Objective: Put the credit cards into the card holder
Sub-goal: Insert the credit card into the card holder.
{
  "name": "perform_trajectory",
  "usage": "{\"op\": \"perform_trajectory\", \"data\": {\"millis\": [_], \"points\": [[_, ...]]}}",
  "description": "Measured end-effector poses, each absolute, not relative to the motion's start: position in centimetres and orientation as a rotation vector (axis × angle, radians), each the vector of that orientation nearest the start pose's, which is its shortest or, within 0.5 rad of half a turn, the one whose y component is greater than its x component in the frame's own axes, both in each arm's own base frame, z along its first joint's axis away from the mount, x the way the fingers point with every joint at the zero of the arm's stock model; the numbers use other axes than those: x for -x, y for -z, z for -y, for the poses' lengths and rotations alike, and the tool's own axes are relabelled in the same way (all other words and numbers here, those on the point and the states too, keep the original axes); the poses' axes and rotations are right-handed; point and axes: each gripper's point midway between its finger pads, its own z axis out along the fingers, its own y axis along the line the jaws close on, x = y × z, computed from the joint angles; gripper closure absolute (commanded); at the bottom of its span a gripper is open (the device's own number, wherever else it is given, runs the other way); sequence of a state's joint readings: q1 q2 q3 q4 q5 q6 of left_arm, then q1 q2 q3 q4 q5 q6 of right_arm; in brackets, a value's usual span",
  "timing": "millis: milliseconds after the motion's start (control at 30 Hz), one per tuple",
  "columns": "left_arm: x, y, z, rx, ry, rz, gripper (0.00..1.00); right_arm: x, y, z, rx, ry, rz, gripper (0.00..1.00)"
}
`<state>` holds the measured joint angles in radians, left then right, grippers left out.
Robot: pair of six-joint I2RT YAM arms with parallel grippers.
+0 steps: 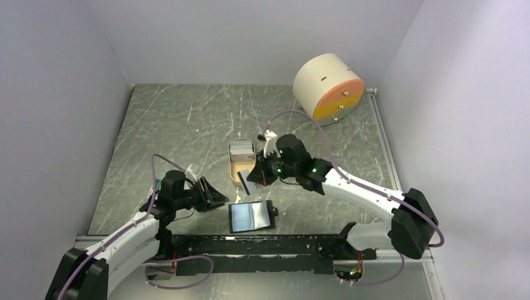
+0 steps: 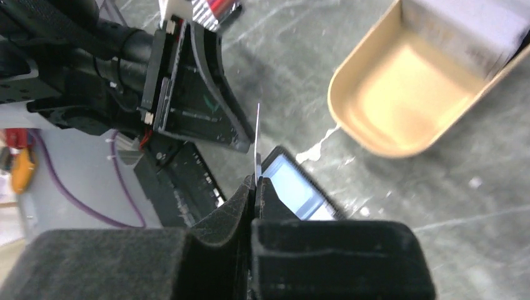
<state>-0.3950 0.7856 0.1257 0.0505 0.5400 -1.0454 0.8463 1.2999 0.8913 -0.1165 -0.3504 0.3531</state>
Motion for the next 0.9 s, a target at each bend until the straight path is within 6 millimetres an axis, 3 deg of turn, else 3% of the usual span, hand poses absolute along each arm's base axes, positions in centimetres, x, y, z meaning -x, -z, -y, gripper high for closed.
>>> {"op": "perform_trajectory", "data": {"millis": [267, 433, 900], "points": [[-15.3, -5.4, 19.7, 0.460, 1.343, -2.430, 0.65, -15.9, -13.5, -31.0, 0.460, -1.156, -2.292, 1.00], [-15.2, -5.2, 19.8, 0.472, 1.355, -2.431, 0.71, -14.7, -11.7, -29.6, 0.288, -1.175, -2.348, 1.00], [-14.7, -4.2, 20.5, 0.466, 1.374, -2.479, 0.75, -13.1, -7.4, -29.9, 0.141, -1.232, -2.446, 1.00]]}}
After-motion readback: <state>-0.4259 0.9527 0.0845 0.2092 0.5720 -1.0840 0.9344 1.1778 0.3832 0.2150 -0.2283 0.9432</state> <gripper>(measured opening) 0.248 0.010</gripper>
